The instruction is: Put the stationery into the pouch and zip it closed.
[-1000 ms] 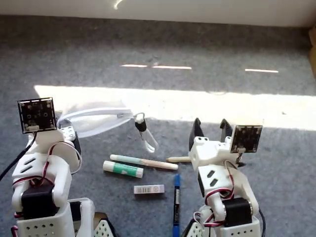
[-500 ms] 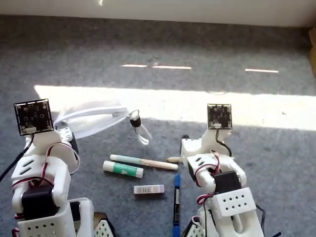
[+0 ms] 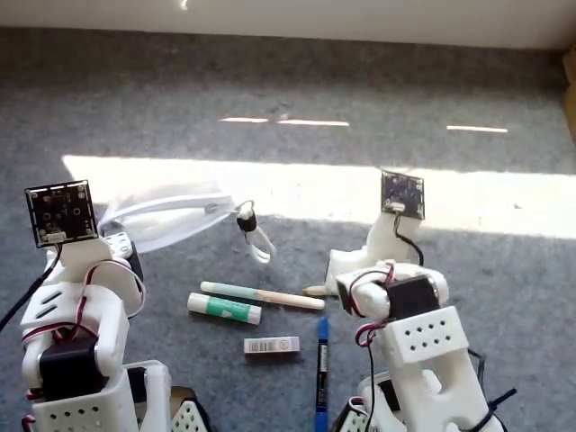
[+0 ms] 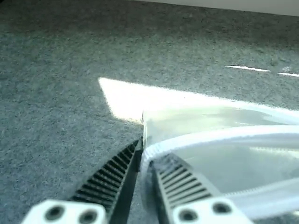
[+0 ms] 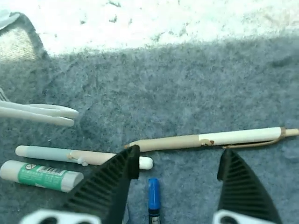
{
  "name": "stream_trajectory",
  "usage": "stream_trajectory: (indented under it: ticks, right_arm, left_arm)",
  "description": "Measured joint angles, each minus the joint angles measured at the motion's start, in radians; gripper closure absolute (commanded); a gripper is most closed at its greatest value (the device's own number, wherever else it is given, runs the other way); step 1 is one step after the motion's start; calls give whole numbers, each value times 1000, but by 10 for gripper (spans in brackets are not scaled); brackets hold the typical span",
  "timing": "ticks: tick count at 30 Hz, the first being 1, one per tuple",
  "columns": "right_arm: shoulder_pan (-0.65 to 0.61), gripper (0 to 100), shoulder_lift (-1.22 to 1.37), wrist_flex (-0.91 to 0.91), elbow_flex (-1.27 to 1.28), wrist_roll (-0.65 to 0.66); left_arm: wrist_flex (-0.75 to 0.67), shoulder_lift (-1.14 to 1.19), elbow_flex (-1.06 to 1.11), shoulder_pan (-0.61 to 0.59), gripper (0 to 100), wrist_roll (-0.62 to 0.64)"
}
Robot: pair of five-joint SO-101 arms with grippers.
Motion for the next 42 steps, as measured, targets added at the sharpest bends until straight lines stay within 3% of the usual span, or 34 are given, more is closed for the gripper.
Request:
stream_trajectory:
  ticks: [6,13,20,31,42]
  right_arm:
    - [12,738,155,0,-11,-97]
    - [157,738,350,-74,-55,-127]
    - [216,738,601,-86,-178,-173]
    - [227,741,812,-92,-288,-224]
    - [227,742,839,-92,-290,-229]
  left_arm:
    - [0,0,0,0,993,0]
    - [0,0,0,0,993,0]
    - [0,0,0,0,993,0]
    - [0,0,8,0,993,0]
    - [-6,-2,28,-2,993,0]
